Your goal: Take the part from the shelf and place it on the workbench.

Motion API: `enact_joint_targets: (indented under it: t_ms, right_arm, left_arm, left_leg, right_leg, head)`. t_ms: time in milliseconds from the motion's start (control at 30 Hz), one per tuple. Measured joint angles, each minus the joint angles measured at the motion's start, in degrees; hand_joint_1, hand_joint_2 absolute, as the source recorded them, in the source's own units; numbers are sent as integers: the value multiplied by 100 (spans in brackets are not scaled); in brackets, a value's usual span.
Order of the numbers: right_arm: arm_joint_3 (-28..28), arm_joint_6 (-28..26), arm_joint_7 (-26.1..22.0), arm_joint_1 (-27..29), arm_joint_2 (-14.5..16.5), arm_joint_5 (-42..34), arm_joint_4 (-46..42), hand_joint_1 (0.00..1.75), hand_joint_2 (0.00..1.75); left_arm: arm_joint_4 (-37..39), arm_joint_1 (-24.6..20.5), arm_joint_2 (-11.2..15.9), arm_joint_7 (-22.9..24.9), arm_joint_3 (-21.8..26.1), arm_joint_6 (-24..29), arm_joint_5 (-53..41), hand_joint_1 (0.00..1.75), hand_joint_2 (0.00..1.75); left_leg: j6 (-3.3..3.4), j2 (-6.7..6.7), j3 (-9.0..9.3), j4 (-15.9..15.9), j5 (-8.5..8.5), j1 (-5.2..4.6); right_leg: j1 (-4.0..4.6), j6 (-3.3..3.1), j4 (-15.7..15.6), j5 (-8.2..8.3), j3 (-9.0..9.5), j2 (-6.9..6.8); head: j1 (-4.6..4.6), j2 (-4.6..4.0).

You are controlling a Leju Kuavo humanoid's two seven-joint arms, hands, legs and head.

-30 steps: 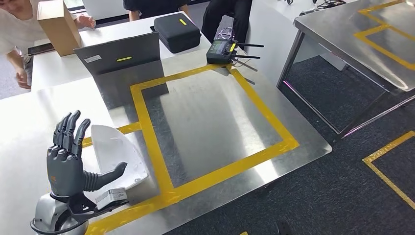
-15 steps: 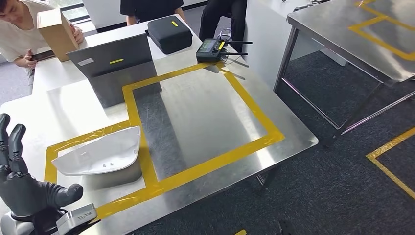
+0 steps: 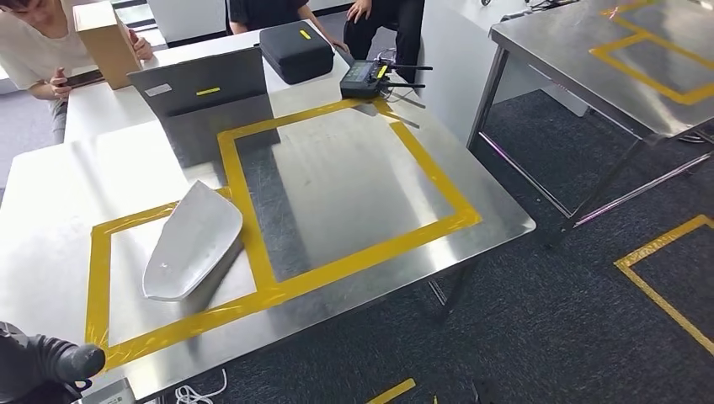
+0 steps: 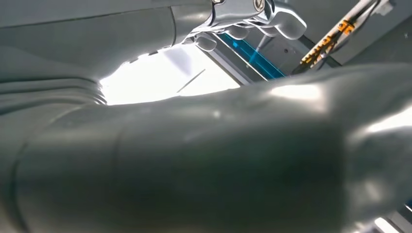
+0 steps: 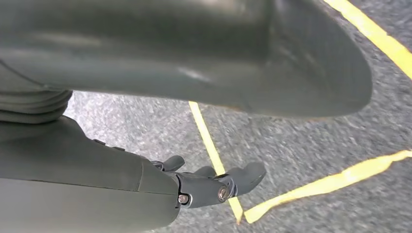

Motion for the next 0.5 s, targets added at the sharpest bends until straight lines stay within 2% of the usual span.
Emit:
enact_joint_targets:
  t_ms: [67, 100, 133, 167, 200, 233, 267, 300, 333, 400, 433, 467, 500]
  right_arm:
    - [0, 4, 2, -4, -11, 3, 0, 0, 0]
    - [0, 6, 7, -9, -20, 5, 0, 0, 0]
    - [0, 7, 16, -14, -32, 8, 0, 0, 0]
    - [0, 7, 31, -17, -43, 10, 0, 0, 0]
    - [-1, 8, 50, -22, -51, 10, -1, 0, 0]
    - [-2, 8, 72, -30, -56, 8, -1, 0, 0]
    - [-3, 8, 95, -40, -57, 5, -1, 0, 0]
    - [-5, 8, 115, -48, -56, 3, -1, 0, 0]
    - [-10, 8, 131, -55, -55, -2, 0, 0, 0]
    - [-39, 5, 136, -54, -52, -25, 0, 0, 0]
    - [-61, 3, 124, -55, -52, -39, 0, 0, 0]
    - [-81, -1, 103, -54, -52, -50, 0, 0, 0]
    - [-95, -3, 72, -53, -52, -54, 0, 0, 0]
  left_arm:
    - [3, 4, -3, 0, 15, 0, -87, 0, 0]
    - [13, 5, -10, 0, 37, 0, -171, 0, 0]
    - [31, 5, -26, 0, 71, 0, -270, 0, 0]
    - [55, 5, -45, 1, 120, 0, -368, 0, 0]
    - [92, 3, -64, 0, 187, 0, -432, 0, 0]
    - [139, -4, -79, 6, 270, 0, -432, 0, 0]
    - [196, -23, -79, 26, 366, 0, -362, 0, 0]
    - [286, -59, -60, 67, 477, -1, -205, 0, 0]
    - [391, -108, -23, 122, 589, -1, -5, 0, 0]
    - [650, -192, 86, 233, 852, -1, 333, 0, 0]
    - [786, -203, 130, 252, 1019, 0, 412, 0, 0]
    - [927, -187, 157, 243, 1225, 0, 461, 0, 0]
    - [1075, -147, 163, 202, 1460, -1, 517, 0, 0]
  left_leg:
    - [34, 9, -148, 17, 114, 5]
    - [37, 14, -237, 37, 169, 7]
    - [29, 18, -331, 62, 221, 11]
    - [14, 22, -425, 93, 269, 18]
    - [-9, 24, -517, 131, 312, 28]
    - [-40, 26, -601, 179, 352, 36]
    - [-75, 25, -676, 227, 385, 39]
    - [-114, 26, -725, 267, 417, 35]
    - [-151, 26, -754, 291, 452, 26]
    - [-226, 24, -786, 277, 531, 23]
    - [-265, 18, -819, 289, 507, 31]
    - [-302, 11, -871, 365, 387, 41]
    - [-336, 5, -943, 543, 164, 50]
  right_leg:
    - [-11, 44, 665, -530, -194, 0]
    - [-16, 59, 982, -678, -259, -1]
    - [-22, 70, 1162, -693, -250, -2]
    - [-29, 78, 1160, -596, -148, -3]
    - [-38, 85, 947, -445, 64, -4]
    - [-48, 88, 585, -364, 342, -6]
    - [-44, 69, 227, -337, 599, 0]
    - [-38, 35, -51, -353, 774, 11]
    - [-29, -12, -197, -400, 847, 23]
    - [-15, -127, -222, -348, 789, 33]
    - [-19, -178, -228, -300, 741, 21]
    - [-24, -229, -242, -238, 680, 10]
    - [-32, -269, -254, -172, 605, 1]
  head:
    - [17, 0]
    - [21, 0]
    - [25, 0]
    - [29, 0]
    - [33, 0]
    - [41, 0]
    - [57, 0]
    - [72, 0]
    - [80, 0]
    - [79, 0]
    - [67, 0]
    - [56, 0]
    - [40, 0]
